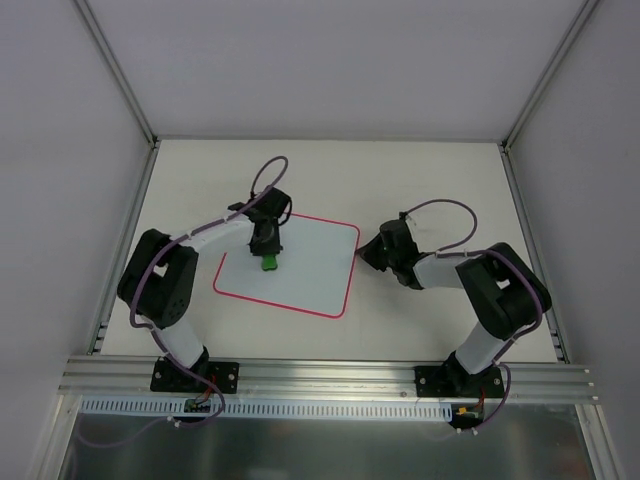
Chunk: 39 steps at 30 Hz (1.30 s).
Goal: Erase the whiteboard
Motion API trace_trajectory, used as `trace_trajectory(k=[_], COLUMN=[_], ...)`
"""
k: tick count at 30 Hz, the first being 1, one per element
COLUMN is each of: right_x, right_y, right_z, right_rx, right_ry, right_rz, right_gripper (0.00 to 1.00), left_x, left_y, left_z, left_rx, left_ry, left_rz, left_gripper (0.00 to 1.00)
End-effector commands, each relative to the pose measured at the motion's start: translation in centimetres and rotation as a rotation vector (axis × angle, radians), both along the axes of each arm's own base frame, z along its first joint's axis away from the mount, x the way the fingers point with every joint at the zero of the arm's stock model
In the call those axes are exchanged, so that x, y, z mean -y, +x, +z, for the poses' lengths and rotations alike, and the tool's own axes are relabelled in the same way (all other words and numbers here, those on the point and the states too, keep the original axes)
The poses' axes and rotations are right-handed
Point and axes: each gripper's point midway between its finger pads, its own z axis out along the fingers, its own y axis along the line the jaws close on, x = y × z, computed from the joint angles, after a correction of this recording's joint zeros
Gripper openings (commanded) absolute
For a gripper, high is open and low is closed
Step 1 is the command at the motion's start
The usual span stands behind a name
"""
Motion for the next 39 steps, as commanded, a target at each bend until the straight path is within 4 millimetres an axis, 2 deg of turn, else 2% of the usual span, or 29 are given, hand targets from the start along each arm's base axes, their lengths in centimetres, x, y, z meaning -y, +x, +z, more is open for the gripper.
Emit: trace_trajectory(k=[1,2,3,4,5,8,9,11,12,14,15,17,18,19,20,21,23,24,26,27,28,29,32,33,34,35,37,38,39], right_x=[9.4,9.3,9.3,9.4,9.5,9.8,9.9,10.0,9.9,9.9,9.7,9.7,9.7,9.8,9.7,10.0,10.1,10.1,10.0,10.1,10.7,10.6,11.4,11.4,11.7,12.3,12.6,13.4,13.7], right_y=[-9.8,-9.8,-9.8,-9.8,-9.8,-9.5,-9.5,-9.2,-9.1,-9.0,-8.7,-8.8,-8.6,-8.6,-8.3,-8.7,-8.5,-8.5,-8.4,-8.4,-8.8,-8.3,-8.6,-8.1,-8.0,-8.3,-7.9,-8.3,-8.2], right_z=[-9.3,-9.3,-9.2,-9.2,-9.1,-8.6,-8.5,-8.1,-7.8,-7.4,-7.0,-6.6,-6.1,-5.8,-5.4,-5.2,-4.1,-3.6,-2.2,-1.6,-1.3,0.3,2.2,4.1,4.9,5.5,8.4,8.9,9.9], right_rx=[-0.394,-0.391,-0.391,-0.392,-0.389,-0.373,-0.371,-0.359,-0.350,-0.345,-0.334,-0.329,-0.314,-0.307,-0.290,-0.297,-0.271,-0.255,-0.219,-0.205,-0.212,-0.163,-0.112,-0.050,-0.026,-0.014,0.064,0.067,0.088], right_ry=[-0.390,-0.389,-0.386,-0.386,-0.385,-0.380,-0.377,-0.370,-0.366,-0.370,-0.366,-0.376,-0.374,-0.379,-0.375,-0.397,-0.403,-0.406,-0.401,-0.405,-0.436,-0.427,-0.460,-0.447,-0.454,-0.483,-0.485,-0.527,-0.539], right_rz=[-0.025,-0.022,-0.022,-0.022,-0.022,-0.036,-0.039,-0.040,-0.037,-0.024,-0.019,-0.001,0.003,0.007,0.010,0.030,0.043,0.059,0.073,0.080,0.094,0.093,0.106,0.097,0.093,0.094,0.083,0.094,0.095], right_gripper=[0.00,0.00,0.00,0.00,0.00,0.01,0.01,0.02,0.04,0.07,0.09,0.23,0.35,0.42,0.47,0.59,0.70,0.81,0.91,0.99,0.99,0.99,0.99,0.99,0.99,0.99,0.99,0.99,0.99], left_x=[-4.1,-5.6,-6.3,-6.9,-8.8,-11.6,-13.6,-15.2,-16.6,-17.8,-18.3,-19.8,-19.7,-21.0,-21.3,-21.6,-22.0,-22.1,-22.3,-22.5,-22.6,-22.6,-22.8,-22.8,-22.7,-22.7,-22.6,-22.6,-22.3], left_y=[1.4,2.6,3.4,4.9,5.9,8.2,8.9,10.4,10.9,12.2,12.5,13.7,14.0,14.6,14.9,15.1,16.0,16.2,16.8,16.8,16.8,16.8,16.5,16.4,16.1,16.0,15.5,15.3,15.2], left_z=[3.0,3.7,4.2,5.5,6.0,7.4,7.1,7.7,6.9,7.1,6.0,5.9,5.0,5.1,4.8,3.7,3.5,2.5,2.3,1.7,1.5,1.4,0.8,0.9,0.7,0.9,1.7,2.2,3.9], left_rx=[0.030,0.047,0.061,0.096,0.105,0.138,0.130,0.148,0.126,0.134,0.110,0.113,0.094,0.099,0.095,0.074,0.078,0.060,0.064,0.052,0.049,0.046,0.032,0.034,0.026,0.029,0.040,0.048,0.082], left_ry=[0.048,0.046,0.046,0.038,0.046,0.051,0.060,0.070,0.088,0.104,0.113,0.105,0.096,0.078,0.074,0.071,0.054,0.051,0.053,0.058,0.063,0.068,0.077,0.077,0.075,0.073,0.062,0.058,0.043], left_rz=[0.064,0.104,0.124,0.145,0.192,0.245,0.287,0.309,0.320,0.324,0.328,0.357,0.359,0.389,0.394,0.406,0.419,0.422,0.430,0.432,0.434,0.433,0.435,0.439,0.439,0.442,0.448,0.450,0.455], left_gripper=[0.00,0.00,0.00,0.00,0.00,0.00,0.00,0.00,0.00,0.00,0.00,0.00,0.00,0.00,0.00,0.00,0.00,0.00,0.02,0.05,0.14,0.20,0.41,0.47,0.53,0.65,0.75,0.80,0.89])
